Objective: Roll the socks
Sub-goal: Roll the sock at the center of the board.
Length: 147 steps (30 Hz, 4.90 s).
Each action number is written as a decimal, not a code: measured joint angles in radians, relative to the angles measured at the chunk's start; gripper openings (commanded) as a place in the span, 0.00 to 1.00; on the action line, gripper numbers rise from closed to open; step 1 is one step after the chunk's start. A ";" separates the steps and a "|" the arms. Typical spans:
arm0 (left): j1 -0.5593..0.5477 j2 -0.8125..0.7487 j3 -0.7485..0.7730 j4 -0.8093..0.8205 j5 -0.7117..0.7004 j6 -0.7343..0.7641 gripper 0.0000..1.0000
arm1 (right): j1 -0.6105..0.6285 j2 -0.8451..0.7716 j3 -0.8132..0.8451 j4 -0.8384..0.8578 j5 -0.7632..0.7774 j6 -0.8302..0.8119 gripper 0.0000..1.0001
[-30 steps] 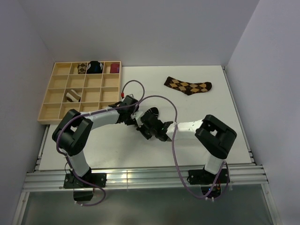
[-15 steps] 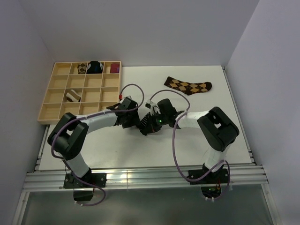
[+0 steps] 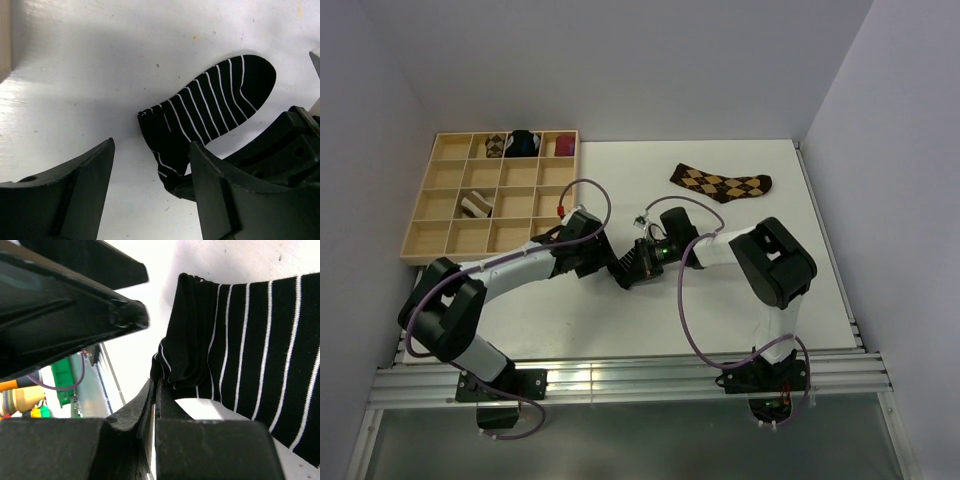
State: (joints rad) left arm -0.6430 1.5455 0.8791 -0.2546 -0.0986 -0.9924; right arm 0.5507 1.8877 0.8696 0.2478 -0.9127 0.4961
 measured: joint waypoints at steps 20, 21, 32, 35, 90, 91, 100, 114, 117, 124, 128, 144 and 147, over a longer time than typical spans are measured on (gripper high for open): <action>0.001 0.117 -0.028 0.089 0.072 -0.138 0.14 | -0.017 0.001 -0.015 0.054 -0.009 0.052 0.00; 0.001 0.120 -0.028 0.087 0.073 -0.138 0.09 | -0.018 0.001 -0.017 0.054 -0.007 0.052 0.00; 0.000 0.163 0.077 -0.058 0.072 -0.069 0.01 | -0.045 -0.026 -0.074 0.070 0.080 0.053 0.00; 0.000 0.182 0.111 -0.095 0.073 -0.044 0.02 | -0.045 -0.055 -0.081 0.066 0.117 0.031 0.00; -0.005 -0.011 -0.224 0.307 0.049 -0.224 0.50 | -0.016 -0.022 0.056 -0.217 0.285 -0.014 0.00; -0.005 -0.005 -0.219 0.308 0.048 -0.227 0.49 | -0.016 -0.022 0.056 -0.217 0.285 -0.015 0.00; -0.006 0.062 -0.172 0.315 0.048 -0.232 0.30 | -0.016 -0.022 0.056 -0.218 0.285 -0.015 0.01; -0.064 0.108 0.006 0.044 -0.051 -0.194 0.11 | 0.090 -0.253 -0.067 -0.233 0.556 -0.107 0.34; -0.069 0.108 0.036 -0.008 -0.065 -0.184 0.11 | 0.141 -0.358 -0.118 -0.186 0.668 -0.143 0.36; -0.070 0.121 0.059 -0.068 -0.065 -0.175 0.11 | 0.259 -0.455 -0.193 -0.039 0.843 -0.253 0.44; -0.070 0.132 0.069 -0.083 -0.064 -0.174 0.11 | 0.327 -0.446 -0.209 0.020 0.892 -0.306 0.46; -0.069 0.139 0.081 -0.093 -0.056 -0.171 0.11 | 0.407 -0.242 -0.164 0.062 0.965 -0.386 0.47; -0.069 0.139 0.081 -0.093 -0.056 -0.171 0.11 | 0.407 -0.229 -0.151 0.054 0.979 -0.390 0.47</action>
State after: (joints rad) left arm -0.7116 1.6844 0.9600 -0.3473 -0.1547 -1.1637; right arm 0.9581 1.6585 0.7189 0.3019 0.0666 0.1059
